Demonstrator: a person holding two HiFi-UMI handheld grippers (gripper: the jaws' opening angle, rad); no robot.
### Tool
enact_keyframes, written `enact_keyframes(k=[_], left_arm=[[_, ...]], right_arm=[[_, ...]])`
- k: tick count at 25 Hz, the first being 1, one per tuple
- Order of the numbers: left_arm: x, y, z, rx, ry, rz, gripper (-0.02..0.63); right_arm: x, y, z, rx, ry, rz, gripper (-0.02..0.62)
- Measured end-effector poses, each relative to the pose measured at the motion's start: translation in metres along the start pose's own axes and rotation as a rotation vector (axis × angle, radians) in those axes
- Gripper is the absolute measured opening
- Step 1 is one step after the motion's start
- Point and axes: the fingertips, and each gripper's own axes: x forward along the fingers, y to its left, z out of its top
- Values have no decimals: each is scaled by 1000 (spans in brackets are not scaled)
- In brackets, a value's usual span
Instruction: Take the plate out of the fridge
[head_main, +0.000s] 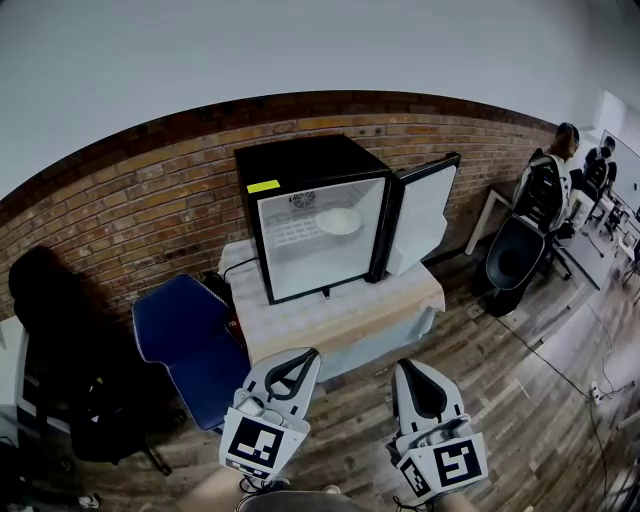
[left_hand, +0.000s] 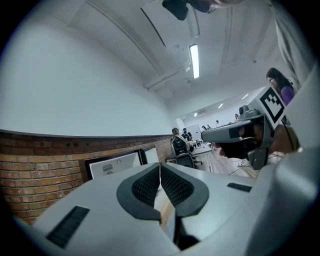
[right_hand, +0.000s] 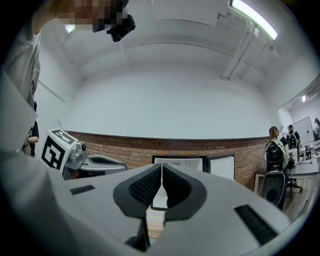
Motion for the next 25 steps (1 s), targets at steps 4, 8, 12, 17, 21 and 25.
enact_keyframes(k=[4,8,12,17,21,25], left_arm=[[2,-6,0,3,4,19,18],[7,-10,1,13,3,31,18],[14,-10,-1,13,4,34,18],[30,0,-8,-3,3,34,18],[54,13,-13,14,-7,21,18],[80,26,-20,20,-16,4,18]], right_arm=[[-5,-6,-3,0,-4,16,31],[-6,-12,-6,7,-7,24,31],[1,-19,-9,8,-2,32,31],[18,-29,-15,6,2,28,32],[37,-43,-22,2,11,13,31],[59,-59,-32,1,25,-4,31]])
